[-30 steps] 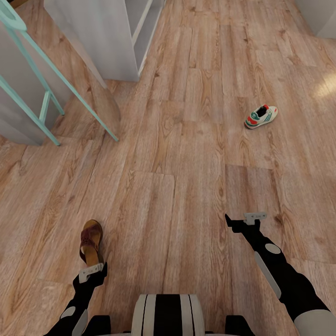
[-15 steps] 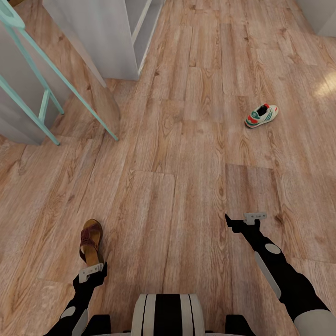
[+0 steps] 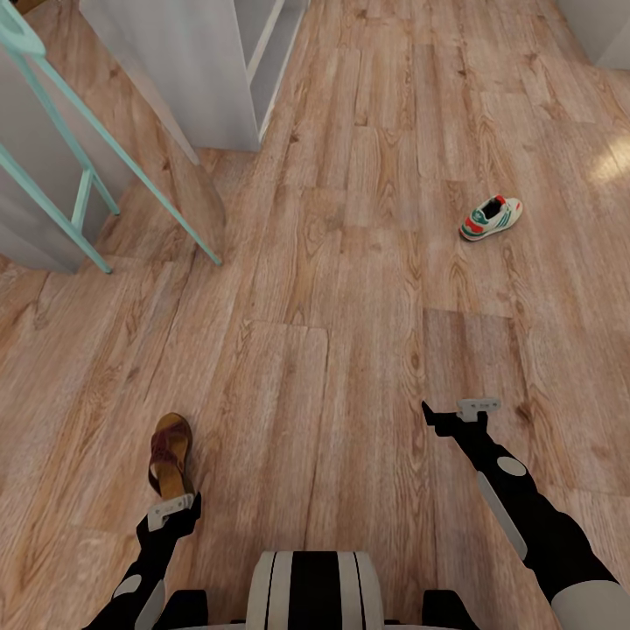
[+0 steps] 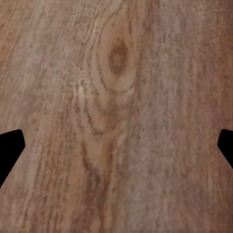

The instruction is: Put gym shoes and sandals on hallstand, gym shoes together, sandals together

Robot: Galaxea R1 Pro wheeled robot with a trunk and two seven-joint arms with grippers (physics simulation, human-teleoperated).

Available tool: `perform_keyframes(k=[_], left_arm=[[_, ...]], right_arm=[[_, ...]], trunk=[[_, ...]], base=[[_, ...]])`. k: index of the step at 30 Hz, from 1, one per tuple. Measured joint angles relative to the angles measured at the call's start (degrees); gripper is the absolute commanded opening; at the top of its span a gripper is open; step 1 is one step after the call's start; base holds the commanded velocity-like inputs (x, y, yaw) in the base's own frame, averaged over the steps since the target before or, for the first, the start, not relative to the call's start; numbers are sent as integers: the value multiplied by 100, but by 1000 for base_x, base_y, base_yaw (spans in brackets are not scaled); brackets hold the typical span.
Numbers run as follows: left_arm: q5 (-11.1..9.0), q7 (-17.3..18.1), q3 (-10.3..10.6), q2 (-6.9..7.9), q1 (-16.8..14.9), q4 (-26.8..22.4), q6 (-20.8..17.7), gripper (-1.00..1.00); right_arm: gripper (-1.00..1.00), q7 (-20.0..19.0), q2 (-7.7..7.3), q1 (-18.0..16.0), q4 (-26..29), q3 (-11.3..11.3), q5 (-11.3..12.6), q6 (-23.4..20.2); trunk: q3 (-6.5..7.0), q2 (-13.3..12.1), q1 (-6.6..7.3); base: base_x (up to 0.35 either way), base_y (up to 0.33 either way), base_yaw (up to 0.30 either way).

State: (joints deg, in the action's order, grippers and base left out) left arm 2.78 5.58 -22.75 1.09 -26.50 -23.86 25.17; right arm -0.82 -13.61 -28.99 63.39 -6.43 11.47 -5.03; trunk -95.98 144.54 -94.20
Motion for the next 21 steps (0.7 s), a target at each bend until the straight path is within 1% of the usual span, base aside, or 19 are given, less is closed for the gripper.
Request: perform_keyframes(k=[7, 8, 21], left_arm=[[-3, -1, 3, -3, 0, 0, 5, 100], [-3, -1, 3, -2, 0, 0, 6, -100], [-22, -7, -3, 1, -3, 0, 5, -100]], right_arm=[[100, -1, -1, 0, 0, 0, 0, -3], [100, -1, -1, 0, 0, 0, 0, -2], [100, -1, -2, 1, 0, 0, 0, 0]], trunk=[[0, 0, -1], [0, 0, -1], [0, 0, -1]], base=[[21, 0, 0], [4, 0, 0], [0, 0, 0]])
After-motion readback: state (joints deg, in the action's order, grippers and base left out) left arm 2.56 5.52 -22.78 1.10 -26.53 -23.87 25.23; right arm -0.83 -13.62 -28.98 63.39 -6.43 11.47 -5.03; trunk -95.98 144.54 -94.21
